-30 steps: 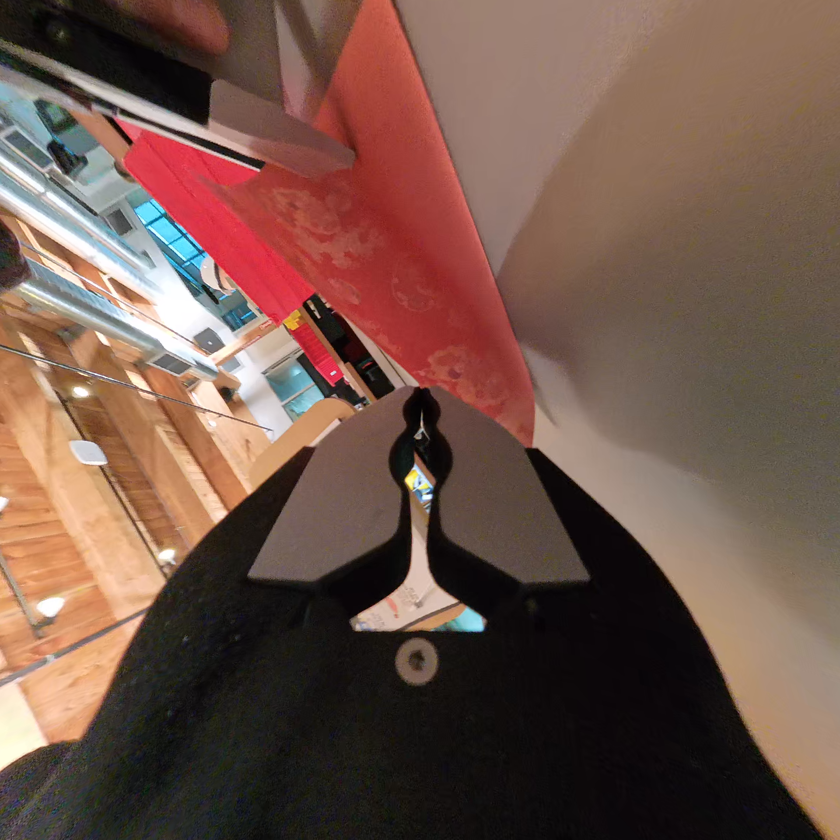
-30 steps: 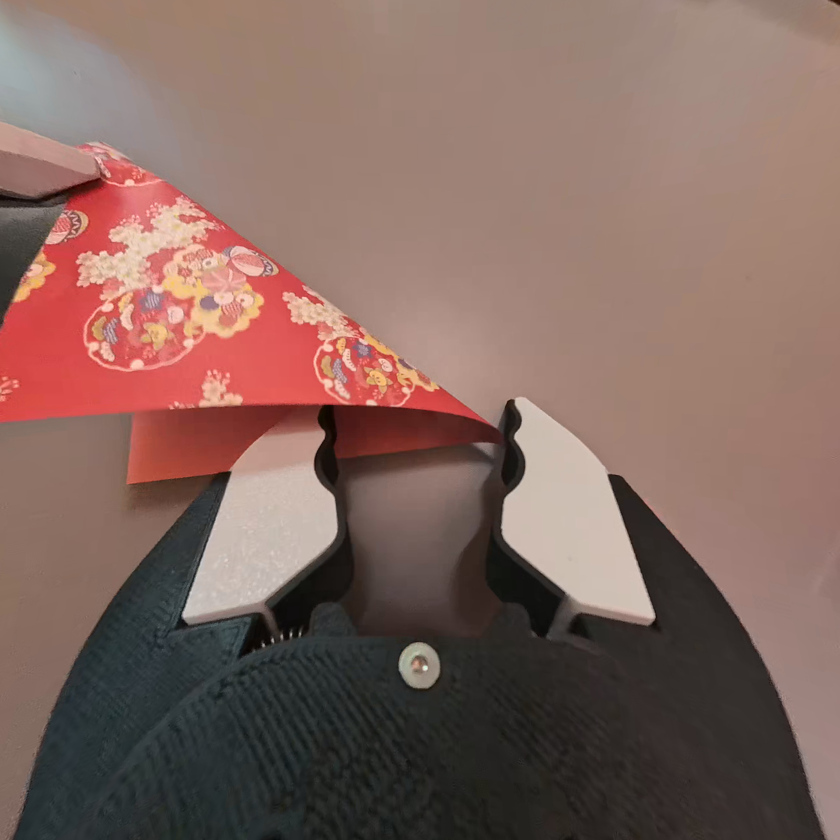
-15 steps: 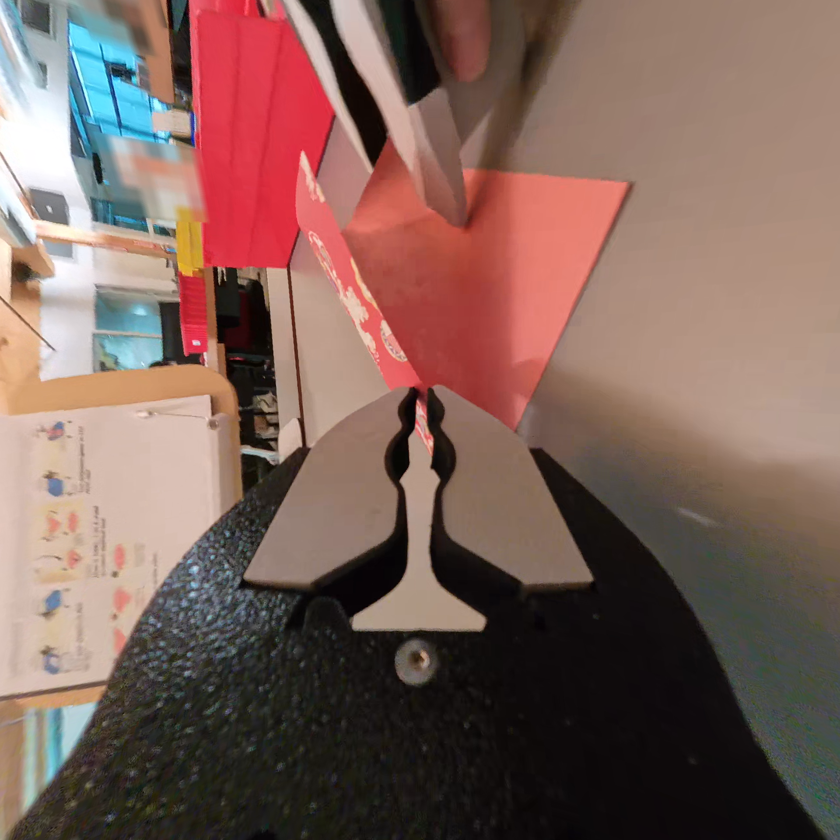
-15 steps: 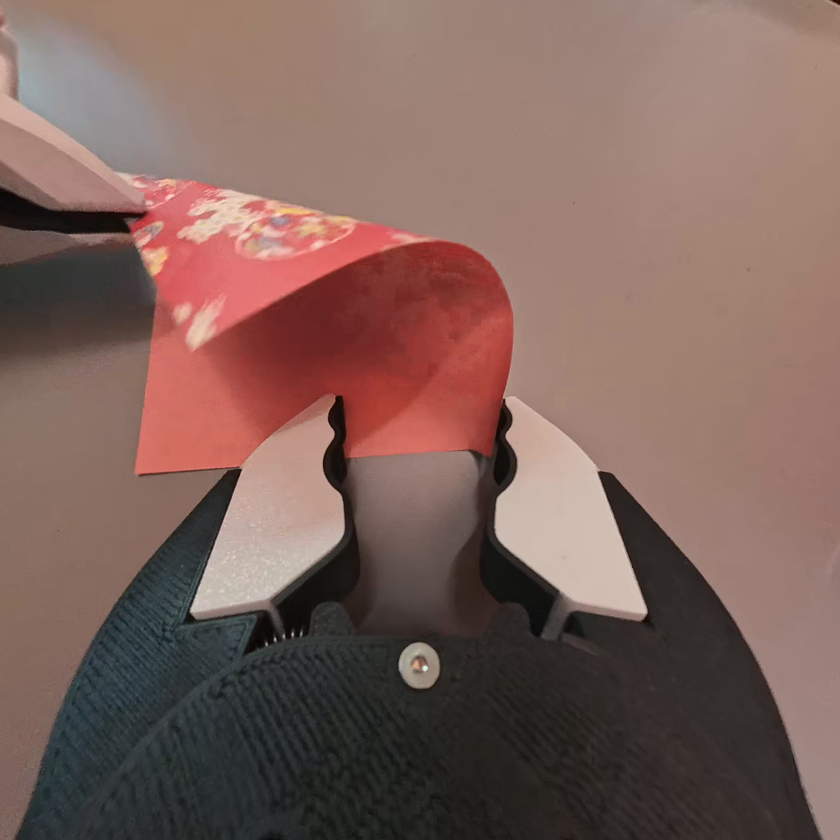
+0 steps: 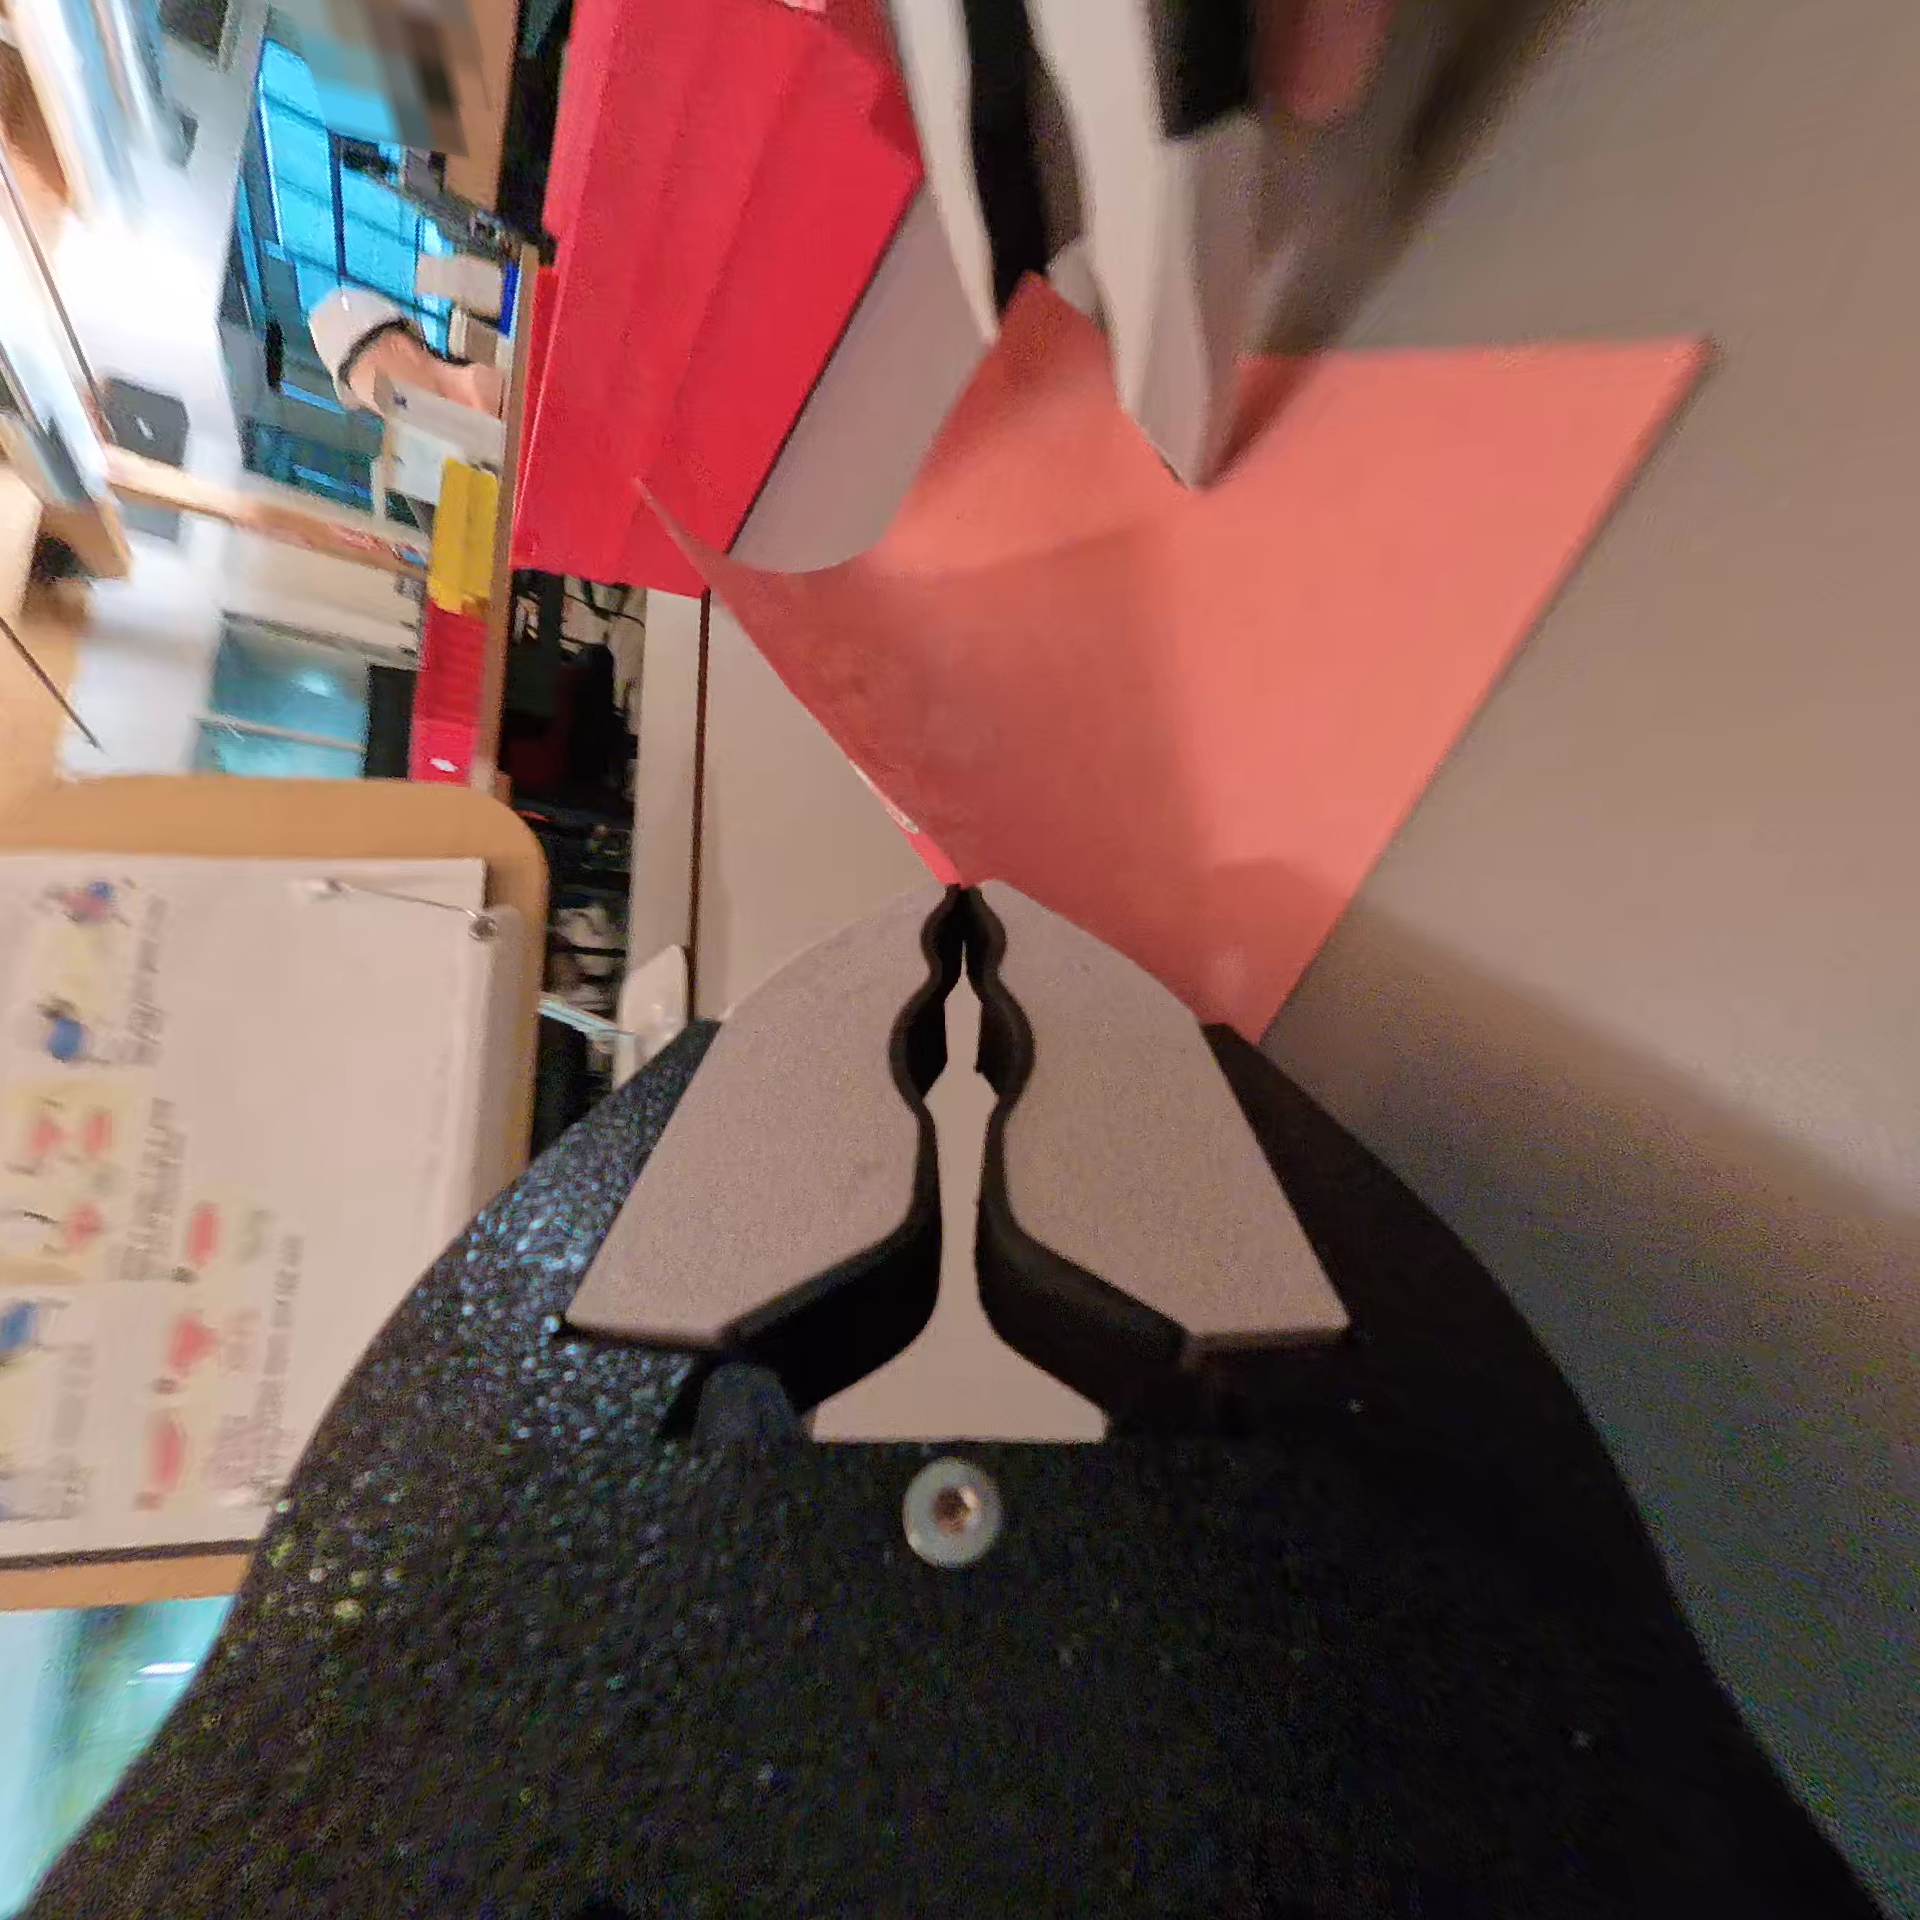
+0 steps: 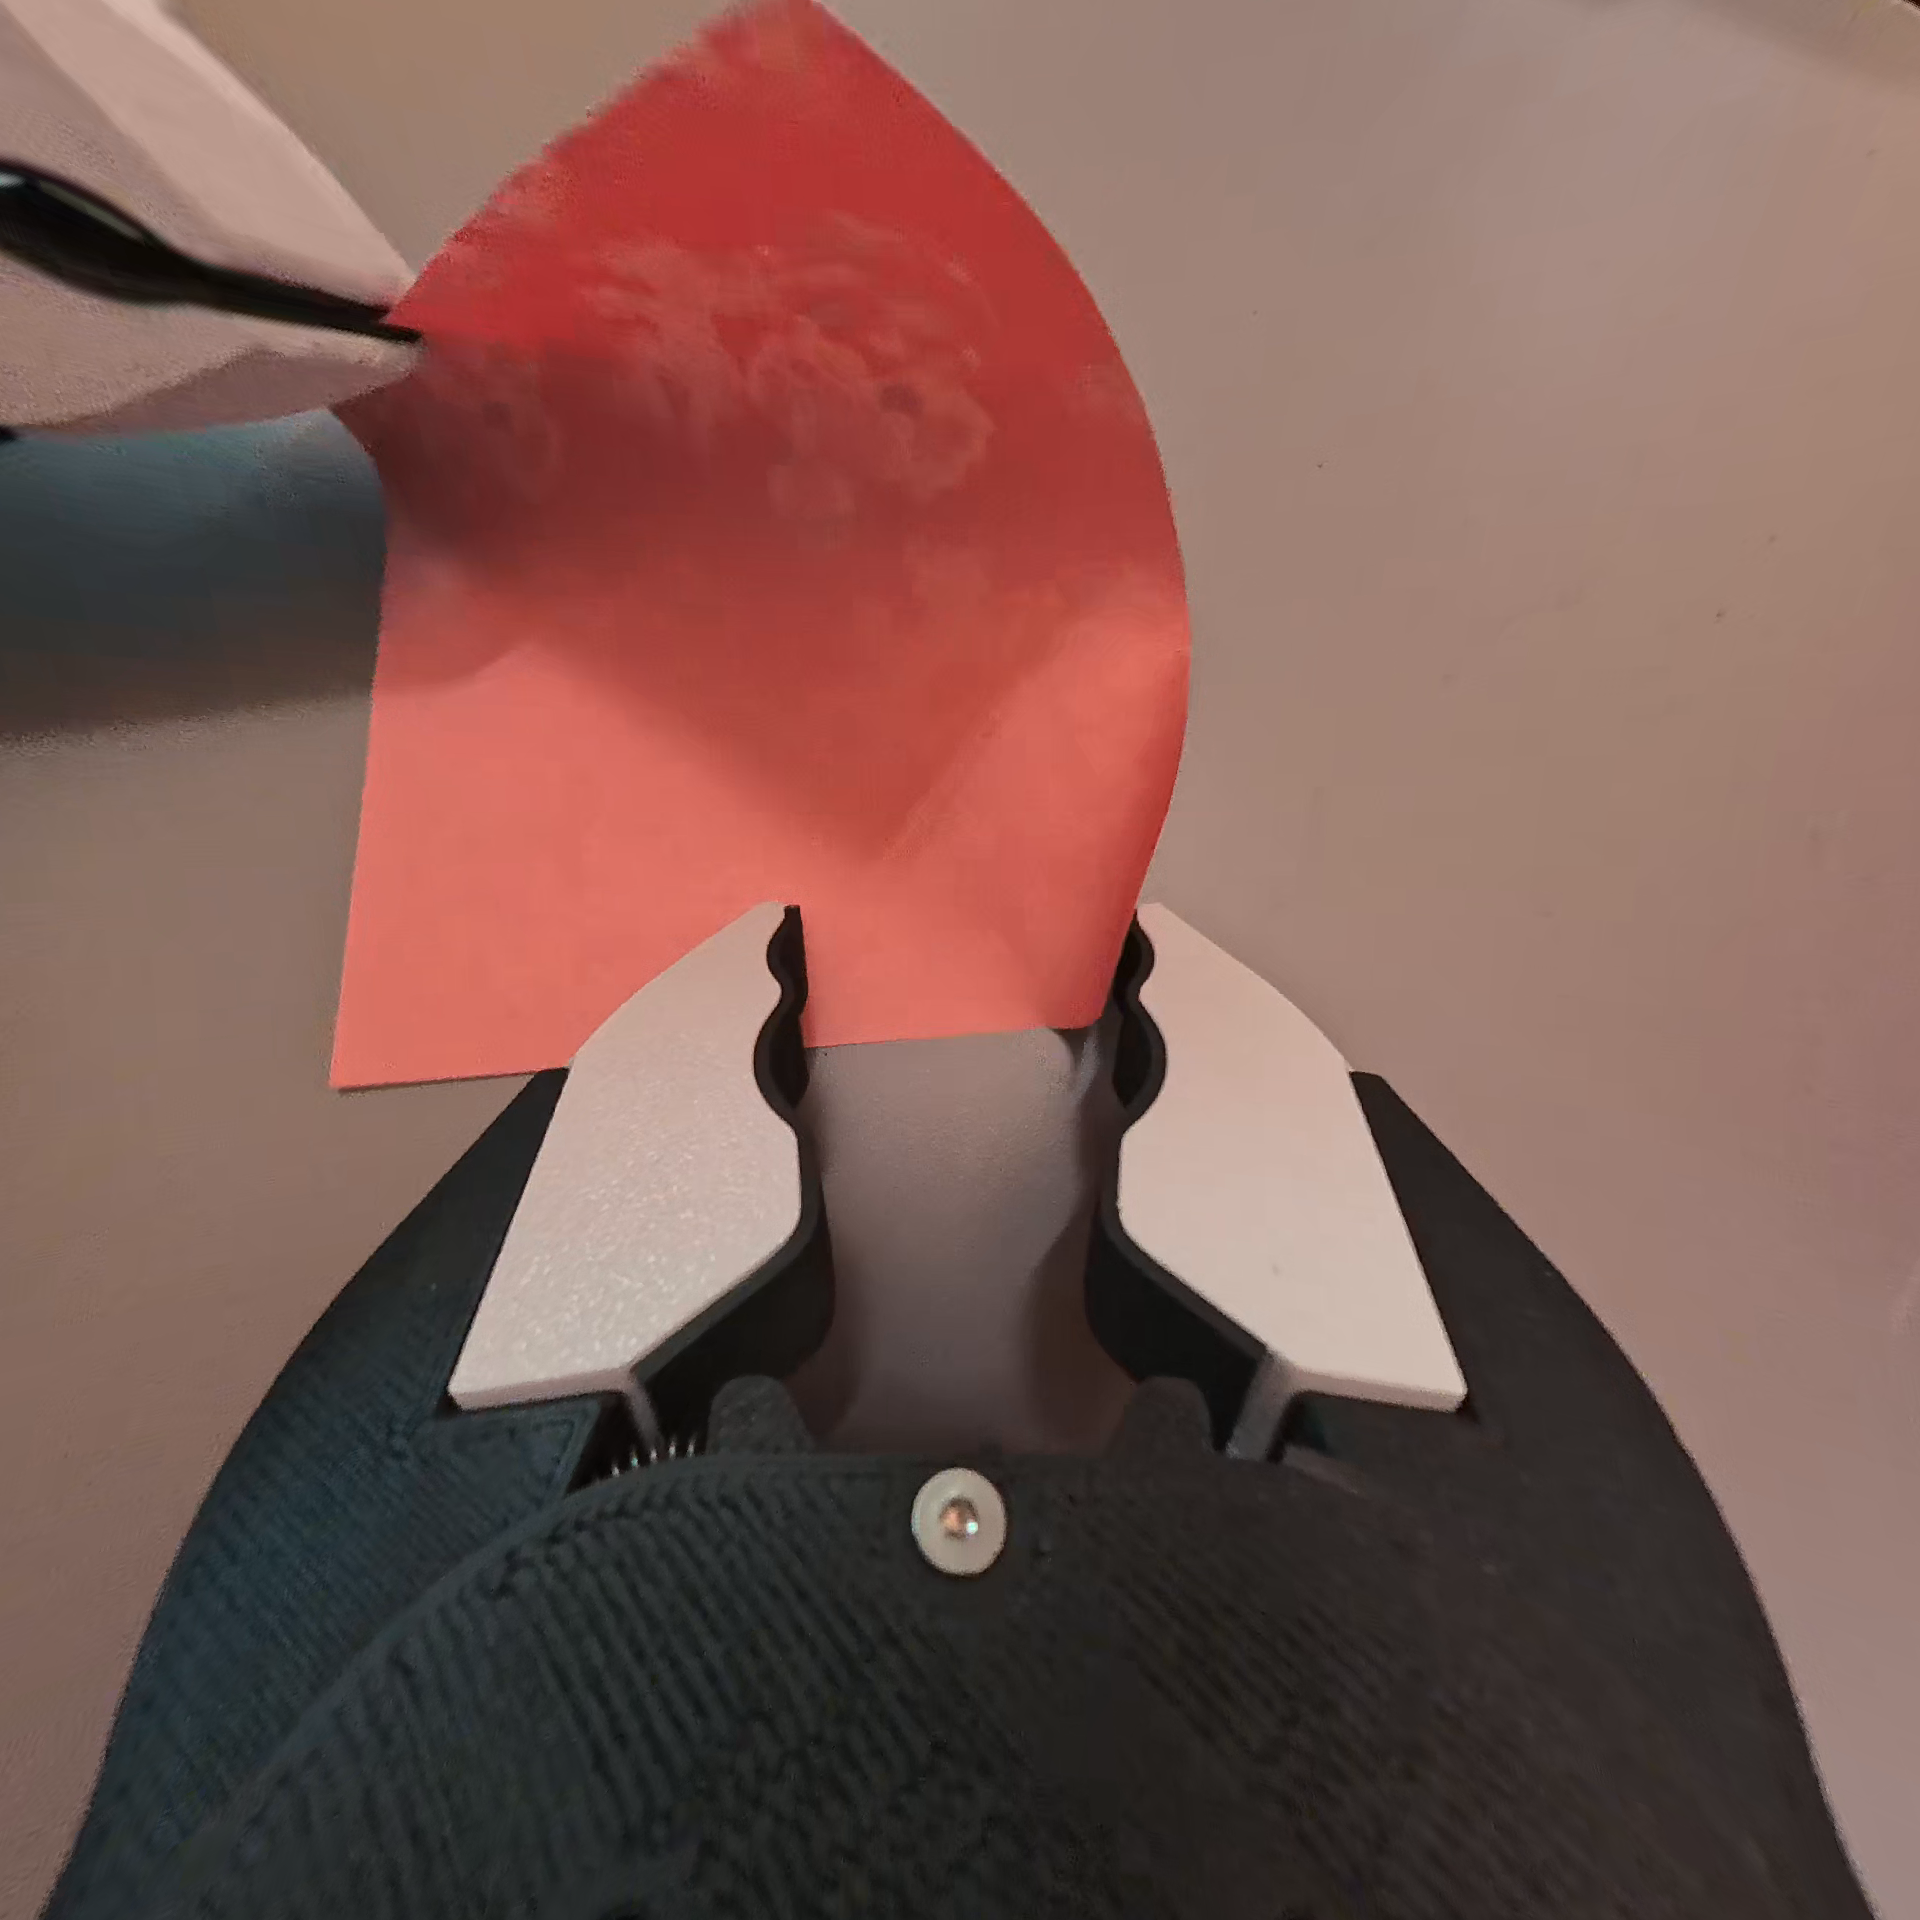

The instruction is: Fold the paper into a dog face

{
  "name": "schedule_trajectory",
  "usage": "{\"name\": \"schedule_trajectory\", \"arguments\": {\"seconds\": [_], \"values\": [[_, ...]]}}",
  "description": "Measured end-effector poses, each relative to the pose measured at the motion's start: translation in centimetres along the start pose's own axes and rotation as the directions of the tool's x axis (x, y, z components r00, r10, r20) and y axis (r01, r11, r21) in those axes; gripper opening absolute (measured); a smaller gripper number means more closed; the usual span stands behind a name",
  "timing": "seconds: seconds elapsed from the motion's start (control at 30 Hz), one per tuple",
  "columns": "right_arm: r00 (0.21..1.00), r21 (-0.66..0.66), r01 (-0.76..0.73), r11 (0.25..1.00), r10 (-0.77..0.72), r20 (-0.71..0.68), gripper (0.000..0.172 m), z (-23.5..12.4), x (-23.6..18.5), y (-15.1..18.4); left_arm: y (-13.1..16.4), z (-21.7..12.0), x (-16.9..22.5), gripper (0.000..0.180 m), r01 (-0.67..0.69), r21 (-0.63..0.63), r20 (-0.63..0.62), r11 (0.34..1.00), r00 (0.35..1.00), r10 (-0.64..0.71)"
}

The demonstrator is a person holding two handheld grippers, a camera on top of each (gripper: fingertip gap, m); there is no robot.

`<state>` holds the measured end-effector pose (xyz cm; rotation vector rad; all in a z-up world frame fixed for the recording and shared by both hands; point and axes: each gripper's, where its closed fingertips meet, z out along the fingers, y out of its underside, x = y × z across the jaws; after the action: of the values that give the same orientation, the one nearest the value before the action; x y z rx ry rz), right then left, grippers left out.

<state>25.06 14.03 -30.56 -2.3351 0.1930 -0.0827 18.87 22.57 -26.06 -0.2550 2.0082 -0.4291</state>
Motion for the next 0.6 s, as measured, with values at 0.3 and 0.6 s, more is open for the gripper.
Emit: {"name": "schedule_trajectory", "arguments": {"seconds": [0.3,0.6], "values": [[1.000,-0.003,-0.015,1.000,0.014,-0.022,0.063,0.0,0.3,0.1,-1.6,-1.3,4.3,0.000,-0.565,-0.075,0.005,0.822,0.824,0.567],[1.000,-0.004,0.008,1.000,-0.008,0.007,0.068,-0.3,0.4,0.4,-0.7,-1.0,5.7,0.000,-0.615,-0.043,-0.141,0.787,0.784,0.605]]}}
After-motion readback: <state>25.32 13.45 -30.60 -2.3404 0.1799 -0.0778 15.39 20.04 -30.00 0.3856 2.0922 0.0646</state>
